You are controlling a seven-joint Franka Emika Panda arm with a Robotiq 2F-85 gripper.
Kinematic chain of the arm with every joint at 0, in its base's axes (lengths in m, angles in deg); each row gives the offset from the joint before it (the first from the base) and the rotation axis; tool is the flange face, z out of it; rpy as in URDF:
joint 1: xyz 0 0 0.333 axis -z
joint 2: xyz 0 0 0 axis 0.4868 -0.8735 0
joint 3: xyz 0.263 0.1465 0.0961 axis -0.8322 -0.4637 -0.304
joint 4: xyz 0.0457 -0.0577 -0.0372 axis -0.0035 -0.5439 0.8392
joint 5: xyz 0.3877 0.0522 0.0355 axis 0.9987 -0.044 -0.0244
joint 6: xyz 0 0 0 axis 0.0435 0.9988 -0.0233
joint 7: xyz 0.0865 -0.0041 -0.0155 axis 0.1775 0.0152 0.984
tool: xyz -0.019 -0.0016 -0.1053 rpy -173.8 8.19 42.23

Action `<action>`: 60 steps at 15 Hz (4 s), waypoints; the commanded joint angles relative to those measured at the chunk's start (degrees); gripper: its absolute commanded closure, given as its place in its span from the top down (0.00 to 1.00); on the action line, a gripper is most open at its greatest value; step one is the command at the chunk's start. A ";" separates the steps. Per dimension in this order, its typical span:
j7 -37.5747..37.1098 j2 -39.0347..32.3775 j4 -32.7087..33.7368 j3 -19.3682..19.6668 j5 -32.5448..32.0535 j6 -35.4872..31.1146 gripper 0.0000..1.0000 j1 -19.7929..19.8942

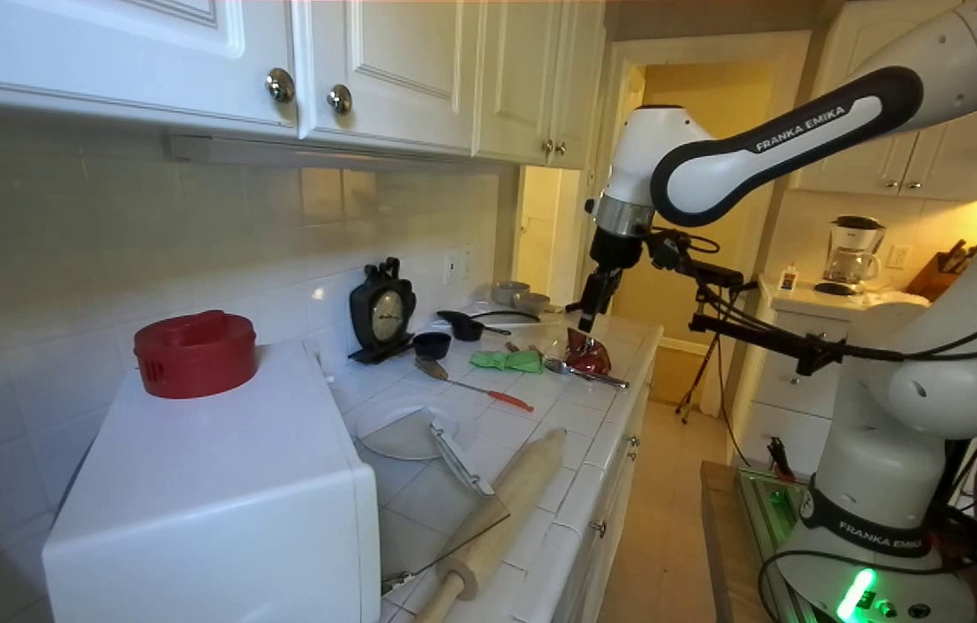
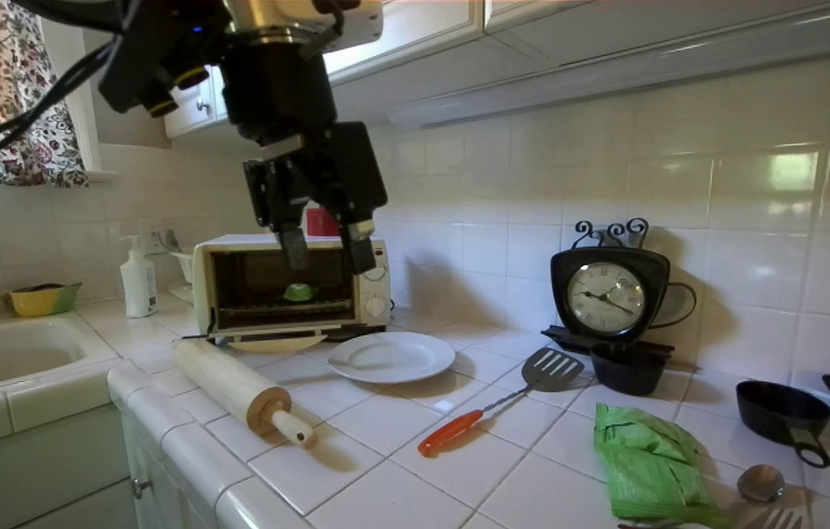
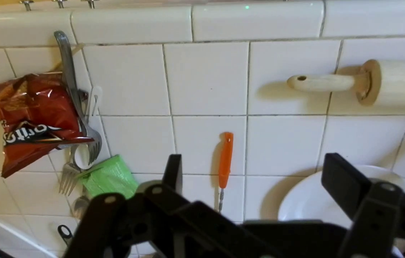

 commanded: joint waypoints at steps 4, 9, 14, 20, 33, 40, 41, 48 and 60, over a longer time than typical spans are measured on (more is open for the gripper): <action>6.03 -12.94 6.72 7.32 9.19 -6.29 1.00 -0.72; 7.74 -21.17 12.88 8.07 18.41 -5.43 1.00 -1.46; 6.65 -20.88 12.04 6.77 16.65 -6.14 1.00 -0.12; 9.18 -26.42 14.59 7.33 18.16 -6.78 1.00 -0.64; 9.37 -48.13 31.66 3.04 20.91 -7.39 1.00 0.94; 3.21 -52.98 33.06 -0.74 22.22 -13.64 1.00 0.07; 2.25 -53.14 32.65 -1.10 22.35 -14.73 1.00 -0.01; -2.44 -50.94 27.97 -2.43 23.64 -18.94 1.00 -0.15; 4.00 -43.56 19.26 0.09 22.77 -15.71 1.00 2.08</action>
